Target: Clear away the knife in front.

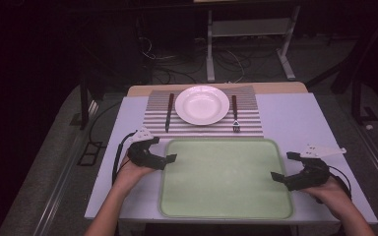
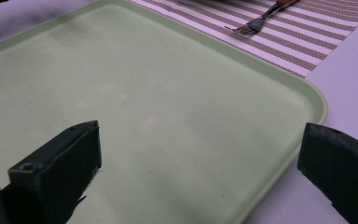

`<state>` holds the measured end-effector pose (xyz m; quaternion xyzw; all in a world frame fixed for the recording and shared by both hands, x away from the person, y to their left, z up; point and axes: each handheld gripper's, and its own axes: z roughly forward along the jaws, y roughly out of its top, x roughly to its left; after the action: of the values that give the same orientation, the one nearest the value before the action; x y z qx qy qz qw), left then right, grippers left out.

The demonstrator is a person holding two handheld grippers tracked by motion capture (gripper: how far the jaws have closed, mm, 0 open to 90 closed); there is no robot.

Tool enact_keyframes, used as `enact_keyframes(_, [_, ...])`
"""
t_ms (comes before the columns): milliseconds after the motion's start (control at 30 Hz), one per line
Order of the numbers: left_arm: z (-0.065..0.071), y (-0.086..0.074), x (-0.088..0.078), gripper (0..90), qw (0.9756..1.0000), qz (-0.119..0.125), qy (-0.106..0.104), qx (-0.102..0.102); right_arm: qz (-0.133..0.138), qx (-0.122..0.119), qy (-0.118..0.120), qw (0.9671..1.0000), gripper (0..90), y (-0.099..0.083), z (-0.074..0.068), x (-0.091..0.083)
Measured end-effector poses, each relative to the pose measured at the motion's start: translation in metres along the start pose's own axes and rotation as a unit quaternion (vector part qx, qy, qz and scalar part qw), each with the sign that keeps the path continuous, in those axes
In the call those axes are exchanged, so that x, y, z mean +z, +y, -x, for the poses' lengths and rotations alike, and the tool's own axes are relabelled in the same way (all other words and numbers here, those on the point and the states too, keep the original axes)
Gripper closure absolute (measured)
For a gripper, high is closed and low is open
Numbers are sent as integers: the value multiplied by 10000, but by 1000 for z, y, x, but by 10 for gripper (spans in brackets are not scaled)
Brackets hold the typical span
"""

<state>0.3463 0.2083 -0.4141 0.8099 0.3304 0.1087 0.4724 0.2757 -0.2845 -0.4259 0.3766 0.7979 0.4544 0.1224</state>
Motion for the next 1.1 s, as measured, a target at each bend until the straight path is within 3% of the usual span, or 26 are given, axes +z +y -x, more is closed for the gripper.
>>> enact_keyframes(1100, [-24,19,23,0,9995,61,295,-1,-4,-2,12,10000,0,0,1,1])
